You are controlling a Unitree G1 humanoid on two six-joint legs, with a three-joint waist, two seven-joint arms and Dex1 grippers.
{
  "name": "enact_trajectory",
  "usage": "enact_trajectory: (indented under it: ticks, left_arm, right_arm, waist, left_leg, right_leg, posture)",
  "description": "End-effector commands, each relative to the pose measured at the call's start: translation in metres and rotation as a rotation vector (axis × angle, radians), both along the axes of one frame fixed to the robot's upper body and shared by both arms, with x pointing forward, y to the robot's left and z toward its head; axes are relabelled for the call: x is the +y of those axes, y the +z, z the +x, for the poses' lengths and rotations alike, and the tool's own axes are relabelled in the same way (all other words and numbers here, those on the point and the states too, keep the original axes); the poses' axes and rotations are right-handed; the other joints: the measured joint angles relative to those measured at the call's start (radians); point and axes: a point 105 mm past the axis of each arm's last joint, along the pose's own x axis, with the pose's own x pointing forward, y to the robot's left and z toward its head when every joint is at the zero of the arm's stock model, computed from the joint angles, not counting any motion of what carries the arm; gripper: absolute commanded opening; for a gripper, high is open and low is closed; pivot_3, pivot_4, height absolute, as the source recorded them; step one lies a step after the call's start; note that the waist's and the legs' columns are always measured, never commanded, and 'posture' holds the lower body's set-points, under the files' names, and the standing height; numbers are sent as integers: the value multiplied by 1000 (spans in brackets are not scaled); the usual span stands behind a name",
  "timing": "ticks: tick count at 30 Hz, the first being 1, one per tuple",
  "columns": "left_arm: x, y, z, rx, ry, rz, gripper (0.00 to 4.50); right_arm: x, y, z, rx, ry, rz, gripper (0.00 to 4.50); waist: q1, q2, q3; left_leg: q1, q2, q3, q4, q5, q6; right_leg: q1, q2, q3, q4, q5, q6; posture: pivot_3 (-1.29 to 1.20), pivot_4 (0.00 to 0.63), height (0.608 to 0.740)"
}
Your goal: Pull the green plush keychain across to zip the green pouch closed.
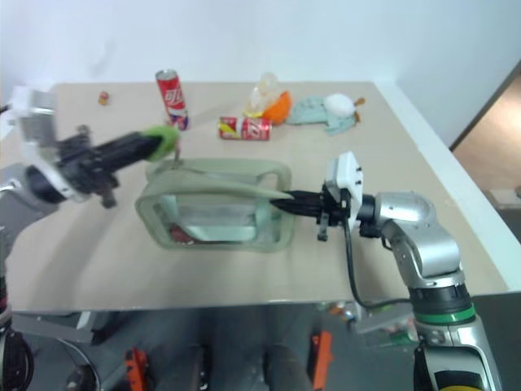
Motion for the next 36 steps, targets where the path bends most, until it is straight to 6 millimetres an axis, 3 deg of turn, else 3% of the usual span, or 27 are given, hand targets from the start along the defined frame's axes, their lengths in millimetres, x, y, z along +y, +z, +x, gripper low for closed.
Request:
enact_trajectory:
  ticks: [1,7,16,17,22,27,32,36]
  left_arm:
    - [-22,-15,5,-50,-93,117,39]
    - [-32,-23,10,-50,-168,221,39]
    - [-11,-2,-2,-72,-144,268,2991]
    - [-5,-2,-5,-76,-126,286,3154]
    - [10,1,-21,-59,-50,300,3154]
    - [24,-17,-38,21,51,307,3154]
    - [60,-32,-34,12,358,210,3154]
    - [70,-45,-31,-1,486,138,3154]
  right_arm:
    - [-1,7,-1,-44,-2,-5,0]
    - [1,8,-1,-56,-2,-6,0]
    - [1,8,0,-62,2,-6,0]
    - [1,8,0,-63,3,-7,0]
    - [2,8,1,-65,14,-8,0]
    - [6,10,5,-66,36,-10,0]
    - [8,14,6,-72,53,-5,0]
    - [9,13,5,-69,62,-8,0]
  waist:
    - [-1,0,0]
    - [0,0,0]
    - [-1,0,0]
    - [-1,0,0]
    - [-3,0,0]
    - [-5,0,0]
    - [-3,0,0]
    - [-2,0,0]
  left_leg:
    - [0,0,0,0,0,0]
    - [0,0,-1,1,0,0]
    - [0,1,-1,0,0,0]
    - [0,1,-1,0,0,0]
    - [0,1,-1,0,0,0]
    - [1,2,0,0,0,0]
    - [2,3,1,0,0,0]
    - [3,3,1,0,0,0]
  right_leg:
    - [0,0,0,0,0,0]
    - [0,1,-1,1,0,-1]
    - [0,1,-1,1,0,0]
    - [0,1,-1,1,0,0]
    - [0,1,-1,1,-1,-1]
    - [0,0,0,1,0,-1]
    - [0,1,-1,1,0,-2]
    - [1,1,-1,2,0,-3]
  posture:
    - [0,150,740]
    - [0,150,740]
    - [0,150,740]
    - [0,150,740]
    - [0,150,740]
    - [0,150,740]
    - [0,150,740]
    - [0,150,740]
